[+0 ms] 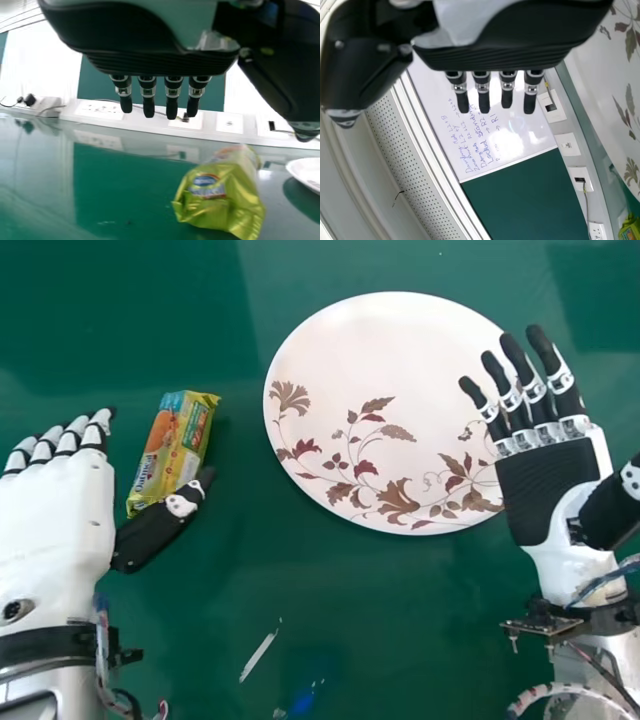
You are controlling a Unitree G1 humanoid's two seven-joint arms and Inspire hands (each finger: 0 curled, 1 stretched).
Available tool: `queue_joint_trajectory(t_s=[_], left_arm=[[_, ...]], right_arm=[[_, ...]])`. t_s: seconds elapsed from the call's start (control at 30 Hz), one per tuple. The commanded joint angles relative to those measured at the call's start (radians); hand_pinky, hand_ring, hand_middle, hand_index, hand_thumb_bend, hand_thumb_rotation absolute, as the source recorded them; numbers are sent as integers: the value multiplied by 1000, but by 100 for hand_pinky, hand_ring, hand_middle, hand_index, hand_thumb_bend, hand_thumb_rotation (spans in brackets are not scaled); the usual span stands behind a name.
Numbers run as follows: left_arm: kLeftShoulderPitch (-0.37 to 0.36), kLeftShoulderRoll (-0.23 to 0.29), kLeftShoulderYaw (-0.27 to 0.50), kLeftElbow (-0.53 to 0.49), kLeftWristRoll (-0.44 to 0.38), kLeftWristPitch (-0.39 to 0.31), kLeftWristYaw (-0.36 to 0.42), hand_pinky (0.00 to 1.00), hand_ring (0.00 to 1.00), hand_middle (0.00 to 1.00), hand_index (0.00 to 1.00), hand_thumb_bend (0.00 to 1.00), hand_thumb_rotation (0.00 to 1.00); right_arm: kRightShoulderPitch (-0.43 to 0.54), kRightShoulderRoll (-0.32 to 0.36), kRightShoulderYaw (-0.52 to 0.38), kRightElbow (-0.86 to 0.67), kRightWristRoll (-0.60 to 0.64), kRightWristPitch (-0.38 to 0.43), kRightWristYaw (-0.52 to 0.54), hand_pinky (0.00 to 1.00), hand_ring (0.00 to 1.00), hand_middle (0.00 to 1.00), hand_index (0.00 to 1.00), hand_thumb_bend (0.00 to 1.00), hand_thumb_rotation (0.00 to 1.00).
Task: Pick up biscuit and place it in the plate
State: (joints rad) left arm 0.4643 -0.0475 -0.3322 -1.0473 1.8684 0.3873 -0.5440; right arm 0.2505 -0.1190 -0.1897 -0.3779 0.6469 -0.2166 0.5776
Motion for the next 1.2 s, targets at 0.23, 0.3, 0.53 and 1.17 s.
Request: queue_joint_trajectory(t_s=[0.23, 0.3, 0.53, 1.17], left_arm=[[19, -56, -197, 0, 104, 151, 1, 100, 100, 100, 100, 100, 83], [37, -56, -211, 0, 104, 163, 13, 100, 100, 100, 100, 100, 81], [82, -108, -289, 0, 104, 196, 54, 100, 100, 100, 100, 100, 80], [3, -159, -247, 0, 104, 147, -166, 100, 100, 100, 100, 100, 82]], right_arm=[[18, -9, -9, -10, 20, 4, 7, 89, 100, 100, 100, 100, 55], [17, -12, -7, -15, 20, 10, 7, 89, 100, 100, 100, 100, 56], [2, -13, 13, -12, 7, 28, -4, 95, 100, 100, 100, 100, 57], [23, 5, 60, -32, -55, 15, -27, 82, 100, 100, 100, 100, 58]])
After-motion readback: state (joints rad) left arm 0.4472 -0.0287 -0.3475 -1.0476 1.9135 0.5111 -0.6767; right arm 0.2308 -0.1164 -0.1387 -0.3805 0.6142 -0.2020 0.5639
